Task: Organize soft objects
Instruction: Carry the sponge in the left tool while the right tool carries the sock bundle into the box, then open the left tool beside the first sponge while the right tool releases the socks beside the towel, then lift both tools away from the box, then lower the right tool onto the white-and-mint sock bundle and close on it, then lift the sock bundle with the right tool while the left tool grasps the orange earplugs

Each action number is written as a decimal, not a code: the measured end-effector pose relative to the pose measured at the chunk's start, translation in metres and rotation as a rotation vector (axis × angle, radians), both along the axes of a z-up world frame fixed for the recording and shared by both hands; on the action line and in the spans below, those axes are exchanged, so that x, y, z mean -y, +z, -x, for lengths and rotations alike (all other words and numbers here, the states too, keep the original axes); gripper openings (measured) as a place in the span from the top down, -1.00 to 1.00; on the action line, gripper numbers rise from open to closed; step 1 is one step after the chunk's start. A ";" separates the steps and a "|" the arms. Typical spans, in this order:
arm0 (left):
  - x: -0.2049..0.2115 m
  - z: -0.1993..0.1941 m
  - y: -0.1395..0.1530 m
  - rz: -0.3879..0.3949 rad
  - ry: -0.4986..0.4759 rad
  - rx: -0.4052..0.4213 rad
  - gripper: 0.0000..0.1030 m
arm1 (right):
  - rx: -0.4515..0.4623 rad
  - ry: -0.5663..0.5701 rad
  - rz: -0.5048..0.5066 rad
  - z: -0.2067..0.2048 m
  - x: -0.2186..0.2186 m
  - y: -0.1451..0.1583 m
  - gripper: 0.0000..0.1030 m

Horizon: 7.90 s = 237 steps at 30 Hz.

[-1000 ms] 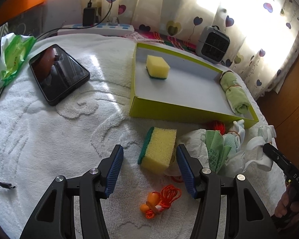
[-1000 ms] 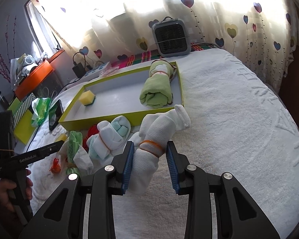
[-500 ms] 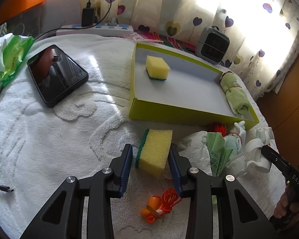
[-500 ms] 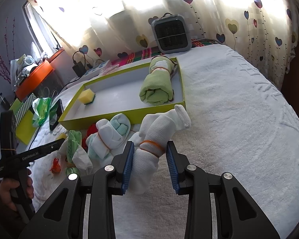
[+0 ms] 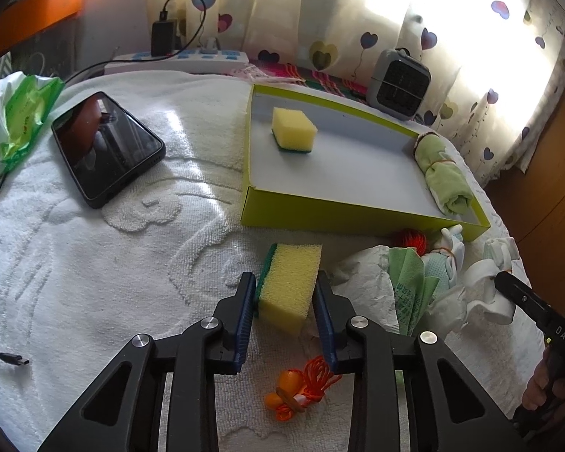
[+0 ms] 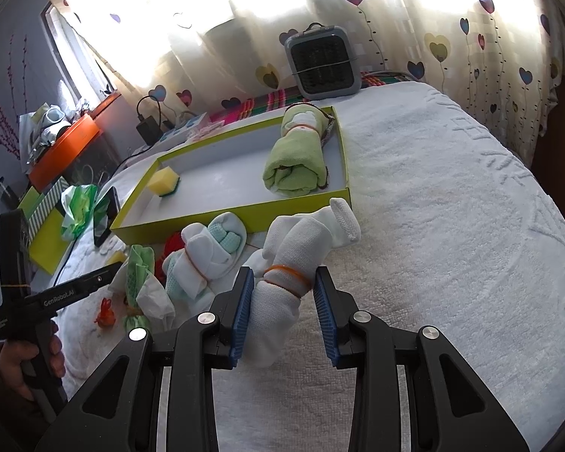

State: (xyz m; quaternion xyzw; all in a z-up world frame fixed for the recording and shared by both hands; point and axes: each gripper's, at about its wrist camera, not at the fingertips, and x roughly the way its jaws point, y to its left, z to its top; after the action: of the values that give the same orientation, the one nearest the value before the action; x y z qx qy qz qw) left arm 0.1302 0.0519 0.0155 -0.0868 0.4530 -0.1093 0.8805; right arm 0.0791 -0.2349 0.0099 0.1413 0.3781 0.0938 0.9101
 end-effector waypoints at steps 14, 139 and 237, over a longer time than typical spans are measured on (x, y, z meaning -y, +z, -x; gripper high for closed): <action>-0.005 0.004 0.012 -0.005 0.006 0.036 0.45 | 0.027 0.005 0.017 0.003 -0.001 0.009 0.34; 0.043 -0.061 0.032 -0.124 -0.028 0.079 0.08 | 0.025 0.153 0.222 -0.117 -0.047 0.022 -0.11; -0.009 0.056 -0.003 0.005 -0.001 0.007 0.08 | -0.038 0.179 0.032 -0.030 -0.005 0.018 0.13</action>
State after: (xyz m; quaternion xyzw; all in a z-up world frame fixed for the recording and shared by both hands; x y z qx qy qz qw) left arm 0.0743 0.0609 0.0126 -0.0883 0.4495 -0.1111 0.8820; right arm 0.1091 -0.2296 0.0282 0.0940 0.4079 0.1659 0.8929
